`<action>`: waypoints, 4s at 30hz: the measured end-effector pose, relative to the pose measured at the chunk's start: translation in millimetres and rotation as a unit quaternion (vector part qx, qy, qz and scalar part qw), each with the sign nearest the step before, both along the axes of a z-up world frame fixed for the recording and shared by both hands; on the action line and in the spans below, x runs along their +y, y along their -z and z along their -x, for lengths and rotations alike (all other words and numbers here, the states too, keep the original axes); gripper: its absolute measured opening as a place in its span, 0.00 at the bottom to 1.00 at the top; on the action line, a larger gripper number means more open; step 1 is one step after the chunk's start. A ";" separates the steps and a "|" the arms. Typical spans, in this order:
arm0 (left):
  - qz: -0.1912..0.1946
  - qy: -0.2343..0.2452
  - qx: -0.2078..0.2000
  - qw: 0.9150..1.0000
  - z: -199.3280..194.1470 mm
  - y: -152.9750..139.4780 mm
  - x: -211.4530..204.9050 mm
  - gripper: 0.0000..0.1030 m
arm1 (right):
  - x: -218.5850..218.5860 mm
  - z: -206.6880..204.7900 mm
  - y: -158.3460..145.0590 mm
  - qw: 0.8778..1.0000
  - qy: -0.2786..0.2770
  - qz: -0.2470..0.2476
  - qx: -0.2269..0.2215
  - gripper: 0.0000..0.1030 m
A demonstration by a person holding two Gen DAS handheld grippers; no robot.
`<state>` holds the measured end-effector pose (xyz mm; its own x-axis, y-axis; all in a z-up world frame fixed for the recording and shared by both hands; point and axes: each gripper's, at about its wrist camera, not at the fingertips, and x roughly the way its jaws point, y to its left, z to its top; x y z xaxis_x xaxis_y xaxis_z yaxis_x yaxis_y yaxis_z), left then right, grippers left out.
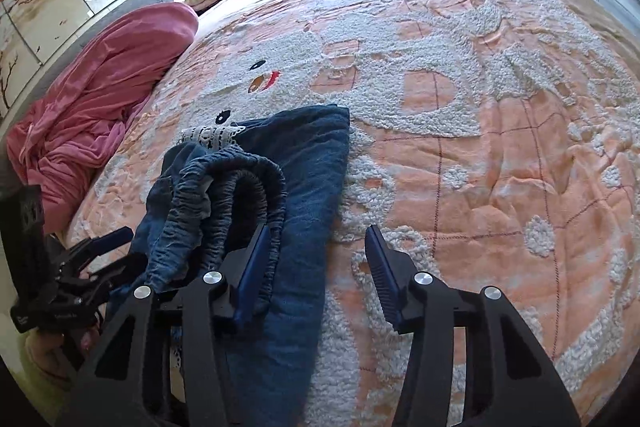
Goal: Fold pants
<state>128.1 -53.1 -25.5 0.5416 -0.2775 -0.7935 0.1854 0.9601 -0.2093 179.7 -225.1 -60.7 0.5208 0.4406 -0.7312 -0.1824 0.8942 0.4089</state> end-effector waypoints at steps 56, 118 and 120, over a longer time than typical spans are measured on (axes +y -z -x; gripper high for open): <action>-0.023 0.008 -0.095 0.995 -96.8 -33.0 -16.2 0.30 | 93.7 -102.1 -49.3 0.979 -0.080 0.066 -0.174 0.09; -0.036 0.002 -0.080 0.996 -98.1 -12.3 -8.4 0.58 | 49.6 -94.0 -21.2 0.992 0.035 0.075 -0.099 0.81; -0.036 0.002 -0.084 0.996 -91.9 -15.7 -7.4 0.61 | 49.8 -88.2 -24.2 0.991 0.034 0.075 -0.105 0.83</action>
<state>220.0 -60.6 -9.9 0.6672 -0.2259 -0.7098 0.2155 0.9707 -0.1063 267.9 -175.3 -36.5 0.6933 0.2933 -0.6583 -0.1861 0.9553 0.2296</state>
